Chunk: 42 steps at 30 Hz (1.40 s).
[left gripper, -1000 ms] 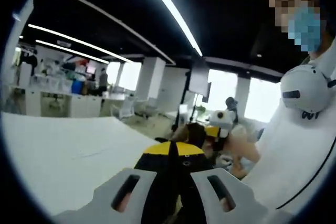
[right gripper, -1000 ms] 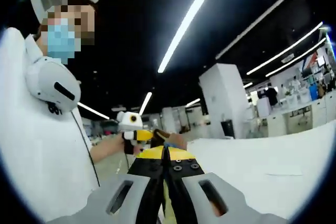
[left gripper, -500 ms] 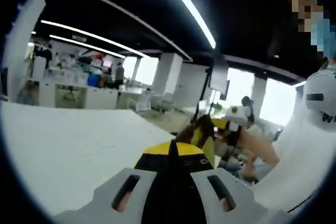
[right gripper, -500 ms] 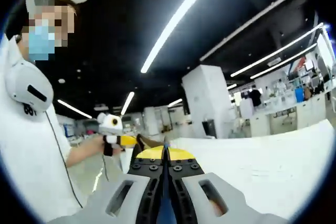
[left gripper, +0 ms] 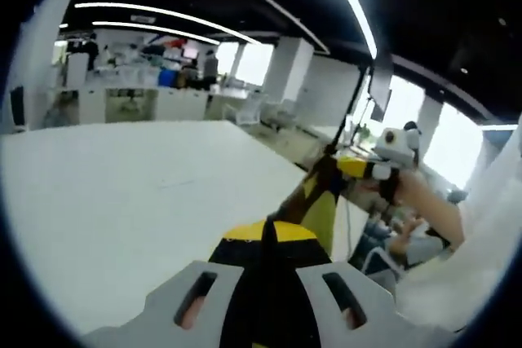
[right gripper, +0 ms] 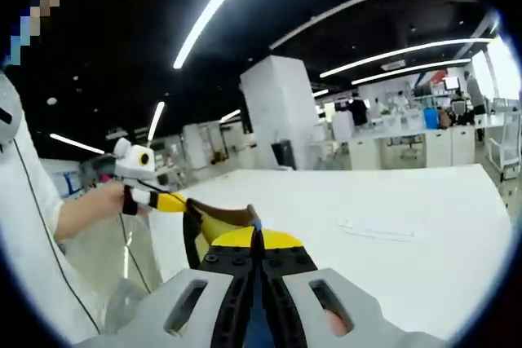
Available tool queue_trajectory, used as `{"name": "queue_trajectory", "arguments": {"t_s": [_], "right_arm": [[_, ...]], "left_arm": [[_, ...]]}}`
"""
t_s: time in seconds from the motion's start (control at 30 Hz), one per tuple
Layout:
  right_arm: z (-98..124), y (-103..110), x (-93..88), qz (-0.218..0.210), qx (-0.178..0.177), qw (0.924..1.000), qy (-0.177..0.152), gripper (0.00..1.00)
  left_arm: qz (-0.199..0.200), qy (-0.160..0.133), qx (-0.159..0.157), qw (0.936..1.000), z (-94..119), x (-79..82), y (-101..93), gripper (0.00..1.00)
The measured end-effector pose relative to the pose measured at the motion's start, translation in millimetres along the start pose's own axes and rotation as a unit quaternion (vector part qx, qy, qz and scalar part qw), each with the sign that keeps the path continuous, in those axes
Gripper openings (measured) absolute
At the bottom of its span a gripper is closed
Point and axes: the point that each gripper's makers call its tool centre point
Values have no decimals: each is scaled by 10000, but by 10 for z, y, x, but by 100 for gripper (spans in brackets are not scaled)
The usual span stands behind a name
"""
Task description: Fold the garment on the visible template until the final outline fits inside the template.
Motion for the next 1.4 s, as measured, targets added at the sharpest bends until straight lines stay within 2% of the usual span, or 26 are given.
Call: {"name": "queue_trajectory", "arguments": {"t_s": [0.1, 0.3, 0.47, 0.83, 1.4], "right_arm": [[-132, -173, -117, -119, -139, 9996, 234, 1], [-326, -365, -300, -253, -182, 9983, 492, 1], [-483, -553, -451, -281, -263, 9968, 701, 1], [-787, -1007, -717, -417, -507, 9930, 985, 1], [-1123, -1513, -1142, -696, -640, 9865, 1338, 1]], "left_arm": [[296, 78, 56, 9995, -99, -33, 165, 0], [652, 259, 239, 9973, -268, -168, 466, 0], [931, 271, 364, 9946, -386, -210, 674, 0], [1148, 394, 551, 9911, -771, -287, 1144, 0], [1468, 653, 646, 9849, -1188, -543, 1646, 0]]}}
Point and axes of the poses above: the point that each gripper's makers call its tool centre point, and the gripper's own axes: z roughly backward along the fingers, y roughly to its left, x roughly out of its top, and after that the axes turned 4 degrees about -y, right-handed
